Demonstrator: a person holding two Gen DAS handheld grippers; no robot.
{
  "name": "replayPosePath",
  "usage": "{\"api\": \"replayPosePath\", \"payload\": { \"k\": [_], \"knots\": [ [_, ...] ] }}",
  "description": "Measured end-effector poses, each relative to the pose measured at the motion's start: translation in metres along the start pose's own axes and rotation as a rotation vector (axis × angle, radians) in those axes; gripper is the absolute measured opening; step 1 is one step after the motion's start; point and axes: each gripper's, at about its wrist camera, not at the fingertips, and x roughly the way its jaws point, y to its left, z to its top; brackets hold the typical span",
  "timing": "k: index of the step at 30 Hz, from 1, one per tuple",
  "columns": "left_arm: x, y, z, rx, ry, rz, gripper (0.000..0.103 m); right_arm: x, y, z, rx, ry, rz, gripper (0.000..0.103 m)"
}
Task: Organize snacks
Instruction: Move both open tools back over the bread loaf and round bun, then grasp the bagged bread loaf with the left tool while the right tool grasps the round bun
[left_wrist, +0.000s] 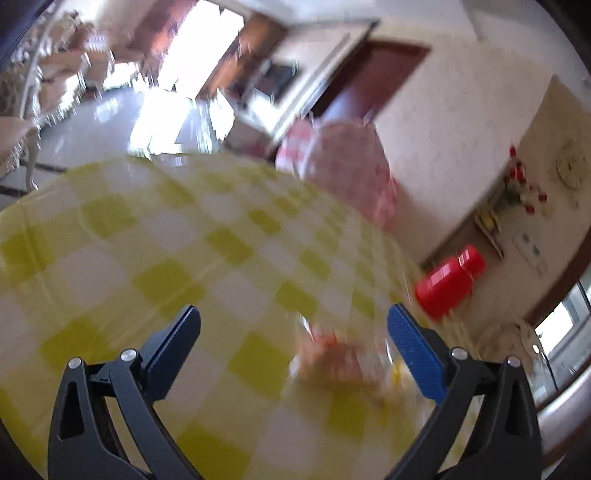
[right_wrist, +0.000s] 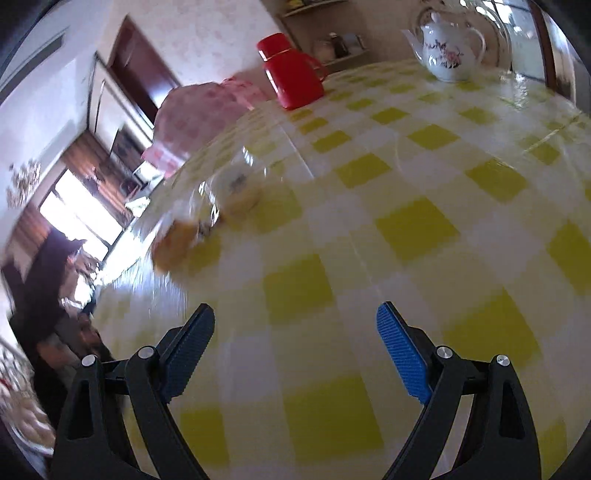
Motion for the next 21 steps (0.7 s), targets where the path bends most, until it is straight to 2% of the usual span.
{"api": "replayPosePath", "payload": {
  "k": [1,2,3,4,5,7,10,13,15,17,19,21],
  "knots": [
    [0.005,0.004,0.000,0.000,-0.010,0.022,0.101,0.013,0.004,0.013,0.023,0.002,0.018,0.087],
    [0.016,0.012,0.004,-0.029,0.035,0.053,0.101,0.023,0.007,0.023,0.049,0.006,0.032,0.087],
    [0.025,0.024,0.009,-0.100,0.104,0.037,0.101,0.038,0.010,0.037,0.096,0.011,0.043,0.087],
    [0.026,0.030,0.011,-0.137,0.115,0.022,0.101,0.054,0.014,0.051,0.152,0.019,0.056,0.087],
    [0.024,0.039,0.013,-0.172,0.092,0.028,0.101,0.069,0.020,0.061,0.203,0.036,0.078,0.087],
    [0.021,0.046,0.017,-0.166,0.040,0.088,0.101,0.093,0.029,0.076,0.286,0.075,0.093,0.087],
    [0.024,0.044,0.023,-0.119,0.044,0.079,0.101,0.131,0.049,0.095,0.395,0.141,0.094,0.087],
    [0.018,0.044,0.026,-0.112,0.012,0.078,0.101,0.158,0.069,0.105,0.464,0.169,0.021,0.087],
    [0.014,0.040,0.027,-0.100,0.003,0.068,0.101,0.169,0.079,0.106,0.452,0.173,-0.039,0.087],
    [0.014,0.036,0.027,-0.068,0.011,0.058,0.101,0.178,0.093,0.107,0.372,0.151,-0.122,0.090],
    [0.016,0.034,0.026,-0.060,0.027,0.049,0.101,0.184,0.102,0.108,0.271,0.149,-0.155,0.091],
    [0.017,0.034,0.026,-0.056,0.042,0.047,0.101,0.183,0.103,0.105,0.157,0.151,-0.162,0.081]
  ]
}}
